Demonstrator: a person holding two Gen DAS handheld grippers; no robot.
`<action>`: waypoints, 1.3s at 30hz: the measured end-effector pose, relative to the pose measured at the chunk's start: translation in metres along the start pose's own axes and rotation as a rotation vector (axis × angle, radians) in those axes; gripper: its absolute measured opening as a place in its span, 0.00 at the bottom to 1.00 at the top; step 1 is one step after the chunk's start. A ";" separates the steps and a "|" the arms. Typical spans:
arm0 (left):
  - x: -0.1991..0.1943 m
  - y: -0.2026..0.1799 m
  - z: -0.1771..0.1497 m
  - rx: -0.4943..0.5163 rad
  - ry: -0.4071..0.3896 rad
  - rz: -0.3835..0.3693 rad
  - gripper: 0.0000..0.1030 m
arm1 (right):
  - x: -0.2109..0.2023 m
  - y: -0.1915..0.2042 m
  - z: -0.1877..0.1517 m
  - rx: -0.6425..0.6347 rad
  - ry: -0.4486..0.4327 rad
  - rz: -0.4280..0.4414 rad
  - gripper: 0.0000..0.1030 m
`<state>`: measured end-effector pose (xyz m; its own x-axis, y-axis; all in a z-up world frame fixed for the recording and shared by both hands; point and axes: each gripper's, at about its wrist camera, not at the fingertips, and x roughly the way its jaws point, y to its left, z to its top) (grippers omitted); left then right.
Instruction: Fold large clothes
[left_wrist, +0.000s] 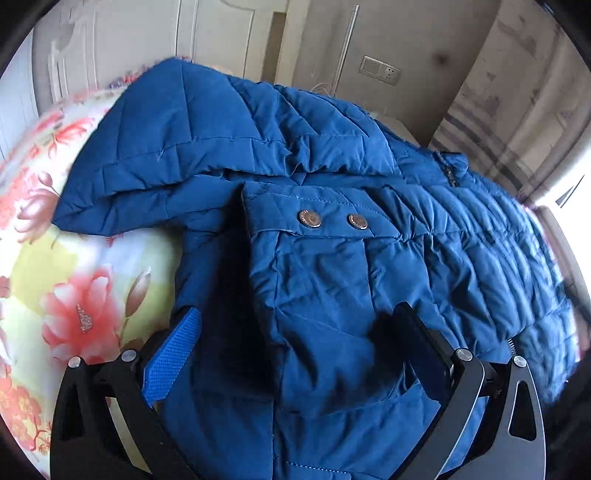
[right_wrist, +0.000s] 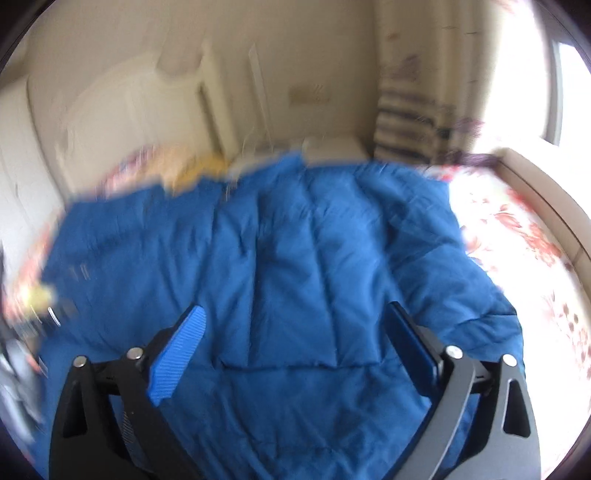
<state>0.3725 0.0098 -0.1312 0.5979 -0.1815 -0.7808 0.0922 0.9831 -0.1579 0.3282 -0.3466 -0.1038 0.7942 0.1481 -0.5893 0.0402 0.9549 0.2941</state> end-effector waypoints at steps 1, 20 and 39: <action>0.000 0.001 -0.005 0.005 -0.004 0.007 0.96 | -0.003 0.003 0.009 0.041 -0.019 0.066 0.93; -0.016 0.038 -0.012 -0.131 -0.072 -0.016 0.96 | 0.243 0.216 0.057 -0.168 0.427 0.226 0.84; -0.017 0.056 -0.014 -0.212 -0.070 -0.016 0.96 | -0.017 0.123 0.112 -0.192 -0.003 0.246 0.22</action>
<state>0.3568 0.0679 -0.1355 0.6518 -0.1879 -0.7347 -0.0627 0.9522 -0.2991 0.3878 -0.2602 0.0271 0.7678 0.3806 -0.5154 -0.2687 0.9215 0.2803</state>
